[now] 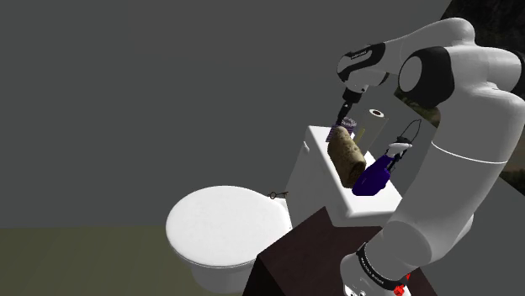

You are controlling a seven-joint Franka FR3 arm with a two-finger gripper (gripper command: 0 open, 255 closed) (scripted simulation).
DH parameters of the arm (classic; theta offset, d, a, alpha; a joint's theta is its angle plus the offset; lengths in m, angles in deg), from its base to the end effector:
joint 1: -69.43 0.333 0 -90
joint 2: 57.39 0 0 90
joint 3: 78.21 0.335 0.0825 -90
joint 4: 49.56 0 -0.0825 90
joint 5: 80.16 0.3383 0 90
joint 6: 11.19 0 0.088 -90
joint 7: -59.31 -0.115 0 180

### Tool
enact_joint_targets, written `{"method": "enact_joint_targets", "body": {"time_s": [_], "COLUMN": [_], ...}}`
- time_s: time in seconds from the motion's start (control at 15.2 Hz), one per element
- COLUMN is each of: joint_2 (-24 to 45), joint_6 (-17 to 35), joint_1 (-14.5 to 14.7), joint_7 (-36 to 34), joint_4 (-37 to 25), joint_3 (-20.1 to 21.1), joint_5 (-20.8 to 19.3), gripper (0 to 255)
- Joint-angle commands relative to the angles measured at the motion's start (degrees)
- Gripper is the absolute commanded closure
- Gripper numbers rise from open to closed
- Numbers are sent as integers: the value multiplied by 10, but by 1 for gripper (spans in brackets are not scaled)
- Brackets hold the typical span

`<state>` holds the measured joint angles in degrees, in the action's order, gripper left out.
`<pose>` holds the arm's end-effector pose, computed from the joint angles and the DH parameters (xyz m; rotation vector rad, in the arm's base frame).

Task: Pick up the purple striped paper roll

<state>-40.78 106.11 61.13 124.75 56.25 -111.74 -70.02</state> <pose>0.4552 -0.3586 0.4211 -3.0683 -0.5329 0.0375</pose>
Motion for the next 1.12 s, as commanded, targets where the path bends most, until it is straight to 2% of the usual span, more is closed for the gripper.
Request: {"method": "enact_joint_targets", "body": {"time_s": [0.0,0.92,1.06], "joint_2": [-3,-36,-37], "joint_6": [-6,-103,-104], "joint_1": [1,5,5], "joint_7": [-2,-18,-18], "joint_4": [-2,-72,-73], "joint_3": [-1,-9,-9], "joint_5": [-3,-27,-27], "gripper": [255,255,255]}}
